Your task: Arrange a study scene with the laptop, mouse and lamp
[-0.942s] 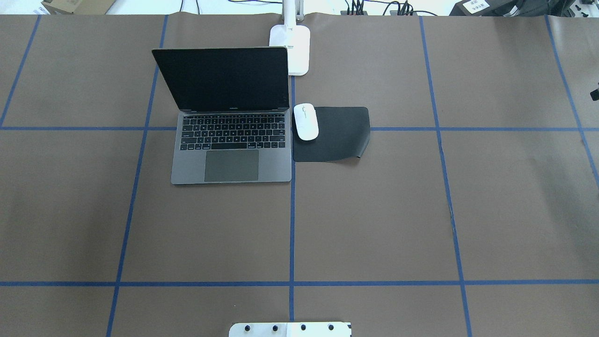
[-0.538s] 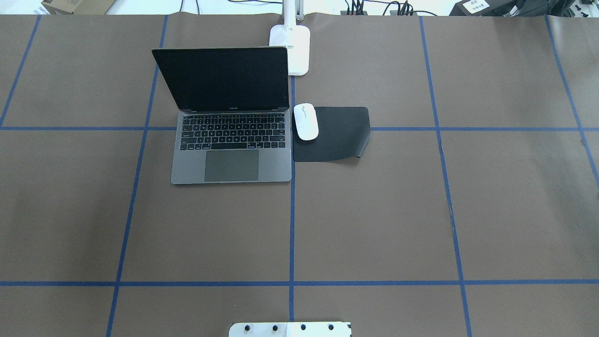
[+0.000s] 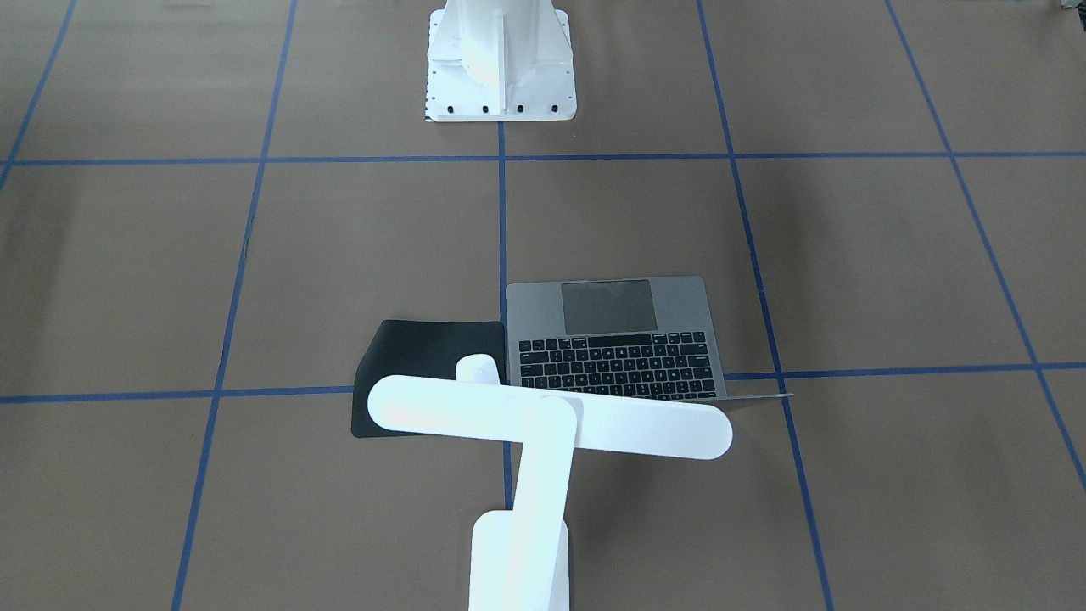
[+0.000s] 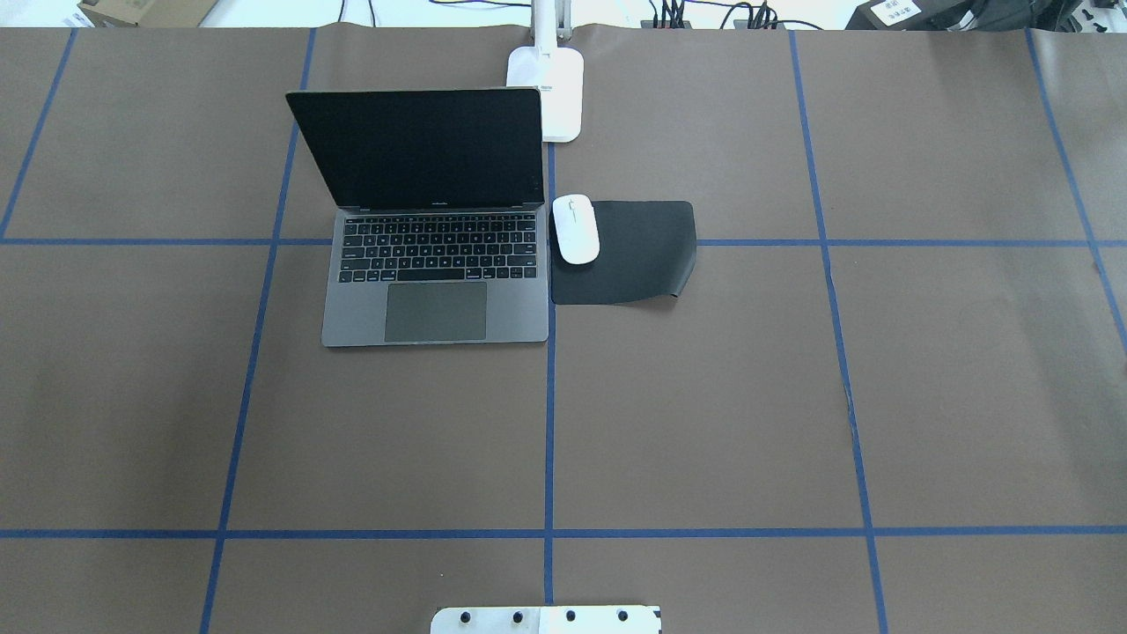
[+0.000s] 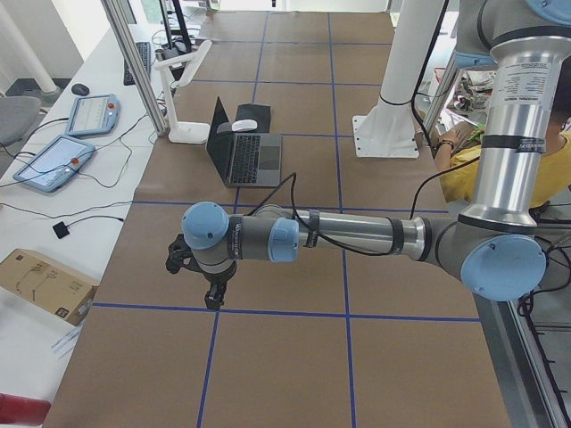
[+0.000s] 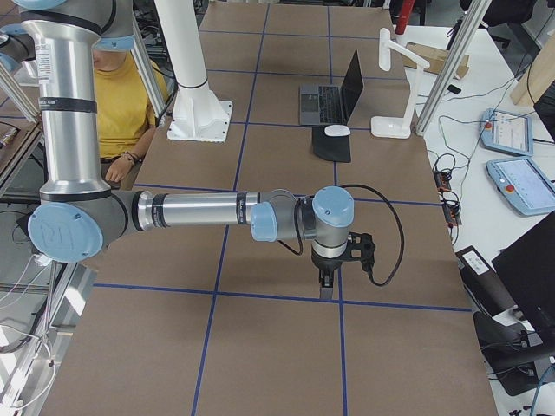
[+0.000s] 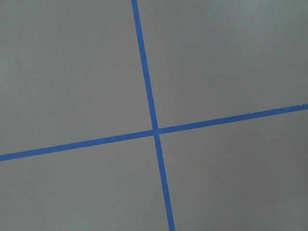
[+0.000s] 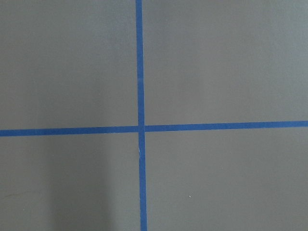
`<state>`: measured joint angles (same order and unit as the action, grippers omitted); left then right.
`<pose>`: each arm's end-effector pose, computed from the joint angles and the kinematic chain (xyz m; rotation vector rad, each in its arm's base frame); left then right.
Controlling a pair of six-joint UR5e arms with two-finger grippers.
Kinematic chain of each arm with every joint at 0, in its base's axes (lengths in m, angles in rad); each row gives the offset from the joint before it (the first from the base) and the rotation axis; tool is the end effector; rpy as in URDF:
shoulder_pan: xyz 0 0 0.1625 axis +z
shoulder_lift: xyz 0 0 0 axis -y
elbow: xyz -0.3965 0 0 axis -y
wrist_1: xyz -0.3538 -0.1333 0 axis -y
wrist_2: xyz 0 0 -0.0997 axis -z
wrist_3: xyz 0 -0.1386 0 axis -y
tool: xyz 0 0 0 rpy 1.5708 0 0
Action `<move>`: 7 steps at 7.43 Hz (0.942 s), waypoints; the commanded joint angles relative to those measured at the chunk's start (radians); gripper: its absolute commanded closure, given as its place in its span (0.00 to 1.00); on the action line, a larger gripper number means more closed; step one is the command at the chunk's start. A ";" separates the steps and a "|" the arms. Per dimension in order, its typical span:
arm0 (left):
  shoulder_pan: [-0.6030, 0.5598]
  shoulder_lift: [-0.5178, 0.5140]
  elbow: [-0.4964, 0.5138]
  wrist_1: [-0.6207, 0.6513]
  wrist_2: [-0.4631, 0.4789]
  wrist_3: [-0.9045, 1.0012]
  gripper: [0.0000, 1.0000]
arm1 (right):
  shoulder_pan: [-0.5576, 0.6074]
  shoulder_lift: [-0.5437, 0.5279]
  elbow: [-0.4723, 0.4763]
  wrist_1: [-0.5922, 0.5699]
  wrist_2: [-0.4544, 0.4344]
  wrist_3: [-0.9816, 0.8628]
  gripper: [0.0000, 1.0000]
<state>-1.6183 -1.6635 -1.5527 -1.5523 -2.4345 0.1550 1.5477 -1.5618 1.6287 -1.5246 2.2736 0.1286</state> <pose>-0.0514 -0.4922 0.6152 0.1397 0.8543 0.1249 0.0329 -0.4685 0.6292 0.0549 -0.7083 0.0613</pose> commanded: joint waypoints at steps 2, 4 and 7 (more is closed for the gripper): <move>0.000 0.007 -0.018 0.000 0.000 0.000 0.00 | -0.001 -0.015 -0.004 0.011 0.003 -0.011 0.00; 0.000 0.014 -0.023 0.000 0.000 0.000 0.00 | -0.001 -0.014 0.003 0.012 0.001 -0.014 0.00; 0.001 0.016 -0.024 -0.002 0.000 0.000 0.00 | -0.001 -0.017 0.002 0.063 0.009 -0.004 0.00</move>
<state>-1.6175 -1.6478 -1.5760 -1.5528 -2.4344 0.1549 1.5463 -1.5775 1.6304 -1.4767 2.2763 0.1199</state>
